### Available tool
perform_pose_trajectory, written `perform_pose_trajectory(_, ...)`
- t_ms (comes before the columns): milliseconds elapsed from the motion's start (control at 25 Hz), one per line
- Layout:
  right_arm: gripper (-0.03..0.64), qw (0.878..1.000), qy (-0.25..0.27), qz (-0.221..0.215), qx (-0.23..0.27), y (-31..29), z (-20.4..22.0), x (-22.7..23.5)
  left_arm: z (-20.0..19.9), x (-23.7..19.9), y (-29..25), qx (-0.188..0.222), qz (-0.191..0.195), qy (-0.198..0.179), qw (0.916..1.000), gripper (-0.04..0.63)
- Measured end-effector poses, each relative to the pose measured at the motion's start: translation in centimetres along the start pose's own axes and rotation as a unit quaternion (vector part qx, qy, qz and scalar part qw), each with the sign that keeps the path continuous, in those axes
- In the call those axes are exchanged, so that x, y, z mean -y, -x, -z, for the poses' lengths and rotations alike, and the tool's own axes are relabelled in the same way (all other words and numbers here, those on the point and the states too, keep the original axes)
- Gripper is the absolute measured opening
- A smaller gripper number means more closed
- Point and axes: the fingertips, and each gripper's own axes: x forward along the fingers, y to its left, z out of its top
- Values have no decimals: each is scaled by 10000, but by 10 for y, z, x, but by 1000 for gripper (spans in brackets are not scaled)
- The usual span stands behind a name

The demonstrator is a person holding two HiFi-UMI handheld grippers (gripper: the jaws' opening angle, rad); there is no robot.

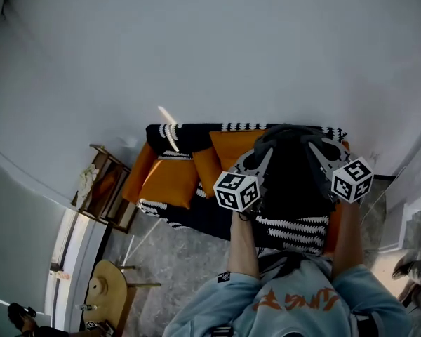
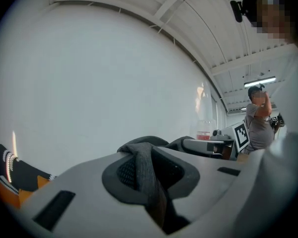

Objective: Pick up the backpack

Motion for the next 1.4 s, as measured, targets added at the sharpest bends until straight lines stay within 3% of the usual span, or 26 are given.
perform_pose_trajectory(280,49,9994,233,-234,105,-20,-16,-10,-24,-18,9,468,-149,-68,9988,47)
perform_pose_trajectory(520,49,9992,288,-210,156,-36,-22,-13,-38,-33,10,578,-195,-190,9980,47)
perform_pose_trajectory(1400,49,9986,27,394,-349,-33,9,2,-1,-40,-9,85,323,286,9990,47)
